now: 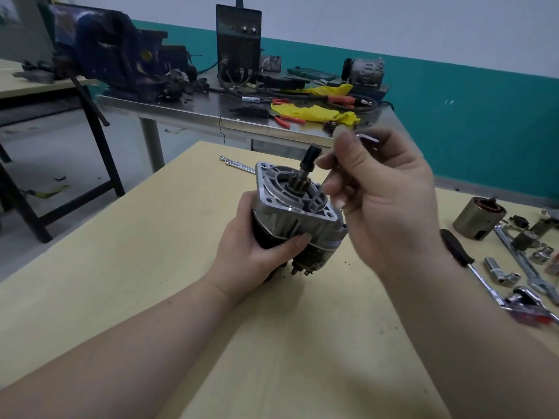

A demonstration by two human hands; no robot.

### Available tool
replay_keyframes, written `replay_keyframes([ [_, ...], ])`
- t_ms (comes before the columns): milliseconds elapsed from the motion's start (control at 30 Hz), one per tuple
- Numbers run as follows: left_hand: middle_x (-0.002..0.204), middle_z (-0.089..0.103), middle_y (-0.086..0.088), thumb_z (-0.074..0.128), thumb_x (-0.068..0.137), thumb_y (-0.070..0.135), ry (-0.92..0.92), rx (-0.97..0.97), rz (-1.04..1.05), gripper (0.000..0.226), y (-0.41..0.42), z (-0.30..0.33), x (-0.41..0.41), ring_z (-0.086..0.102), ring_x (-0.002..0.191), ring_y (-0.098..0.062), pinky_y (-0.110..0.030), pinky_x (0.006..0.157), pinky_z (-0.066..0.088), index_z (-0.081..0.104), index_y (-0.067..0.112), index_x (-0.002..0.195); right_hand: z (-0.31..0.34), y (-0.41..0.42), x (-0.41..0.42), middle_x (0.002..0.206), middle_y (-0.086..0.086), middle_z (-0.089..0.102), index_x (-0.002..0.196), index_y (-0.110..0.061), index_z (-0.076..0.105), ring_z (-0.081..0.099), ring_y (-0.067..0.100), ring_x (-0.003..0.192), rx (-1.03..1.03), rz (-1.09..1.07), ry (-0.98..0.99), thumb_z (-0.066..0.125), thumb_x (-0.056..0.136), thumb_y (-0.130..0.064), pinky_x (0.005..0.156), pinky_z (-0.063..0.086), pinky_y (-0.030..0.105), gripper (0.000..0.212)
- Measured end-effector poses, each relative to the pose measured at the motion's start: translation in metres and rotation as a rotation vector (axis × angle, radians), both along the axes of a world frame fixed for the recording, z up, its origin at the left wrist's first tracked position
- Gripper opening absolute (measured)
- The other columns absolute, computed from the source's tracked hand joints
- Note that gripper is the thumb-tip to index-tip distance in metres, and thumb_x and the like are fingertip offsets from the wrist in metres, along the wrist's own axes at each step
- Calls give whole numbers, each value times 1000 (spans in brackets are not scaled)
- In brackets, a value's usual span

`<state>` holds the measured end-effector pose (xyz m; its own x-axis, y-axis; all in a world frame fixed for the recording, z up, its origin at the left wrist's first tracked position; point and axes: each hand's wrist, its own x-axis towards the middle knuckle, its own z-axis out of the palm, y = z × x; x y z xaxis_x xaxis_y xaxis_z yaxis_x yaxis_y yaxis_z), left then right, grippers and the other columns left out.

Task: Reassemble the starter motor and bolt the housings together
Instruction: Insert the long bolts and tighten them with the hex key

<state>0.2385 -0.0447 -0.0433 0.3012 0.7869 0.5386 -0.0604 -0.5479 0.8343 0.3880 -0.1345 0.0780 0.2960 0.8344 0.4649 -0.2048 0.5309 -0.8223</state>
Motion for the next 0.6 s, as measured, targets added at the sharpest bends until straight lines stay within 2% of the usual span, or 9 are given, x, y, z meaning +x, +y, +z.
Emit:
replay_keyframes([
  [100, 128, 73, 22, 91, 74, 56, -3, -14, -26, 71, 2, -2, -1, 70, 120, -3, -15, 91, 54, 53, 48, 133, -17, 2, -24, 80, 13, 76, 94, -18, 78, 63, 22, 51, 153, -248, -28, 80, 92, -19, 47, 47, 26, 3],
  [167, 131, 73, 17, 91, 75, 53, -6, -15, -58, 77, 3, -5, -2, 70, 123, -8, -18, 94, 55, 55, 30, 139, -23, 4, -29, 76, 10, 73, 114, -14, 79, 60, 24, 52, 288, -435, -222, 76, 97, -13, 53, 49, 29, 17],
  [200, 133, 73, 16, 91, 76, 53, -8, -13, -68, 78, 3, -6, -2, 69, 125, -9, -19, 95, 55, 54, 28, 141, -23, 6, -27, 74, 10, 69, 124, -8, 75, 58, 26, 54, 367, -537, -358, 73, 99, -8, 57, 49, 30, 25],
  [267, 134, 72, 17, 91, 76, 59, -3, -4, -63, 78, 2, -5, -1, 69, 126, -9, -21, 96, 56, 53, 39, 140, -20, 10, -22, 71, 8, 61, 131, 4, 67, 50, 21, 59, 512, -729, -643, 68, 101, 1, 63, 46, 24, 29],
  [333, 134, 72, 20, 89, 75, 68, 2, -1, -47, 74, 2, -3, 0, 69, 125, -6, -19, 95, 56, 51, 51, 136, -13, 13, -18, 72, 0, 53, 130, 8, 67, 42, 13, 63, 546, -859, -849, 66, 102, 4, 66, 37, 16, 29],
  [433, 133, 72, 21, 87, 74, 73, -23, -9, -39, 73, 2, -2, -1, 69, 125, -4, -14, 93, 54, 51, 52, 135, 4, 9, -9, 77, -7, 60, 128, 0, 73, 49, 6, 65, 467, -754, -1018, 67, 105, -14, 64, 40, 16, 28],
  [500, 132, 72, 21, 87, 73, 73, -28, -13, -37, 71, 2, -2, -1, 69, 123, -3, -13, 92, 53, 51, 57, 132, 20, 5, -2, 72, -16, 62, 110, -5, 81, 52, -1, 60, 382, -645, -1039, 66, 106, -24, 57, 39, 18, 25],
  [567, 131, 72, 22, 88, 73, 72, -26, -16, -41, 69, 3, -2, 0, 68, 123, -2, -11, 91, 53, 52, 58, 130, 37, 5, 1, 62, -8, 65, 97, -8, 82, 55, 11, 52, 250, -585, -1048, 64, 106, -27, 50, 42, 33, 28],
  [600, 132, 72, 22, 88, 72, 72, -22, -20, -42, 69, 2, -2, 0, 68, 123, -2, -11, 91, 53, 52, 57, 130, 43, 7, 1, 62, -4, 67, 102, -11, 82, 57, 16, 52, 166, -552, -1034, 63, 105, -26, 52, 46, 38, 24],
])
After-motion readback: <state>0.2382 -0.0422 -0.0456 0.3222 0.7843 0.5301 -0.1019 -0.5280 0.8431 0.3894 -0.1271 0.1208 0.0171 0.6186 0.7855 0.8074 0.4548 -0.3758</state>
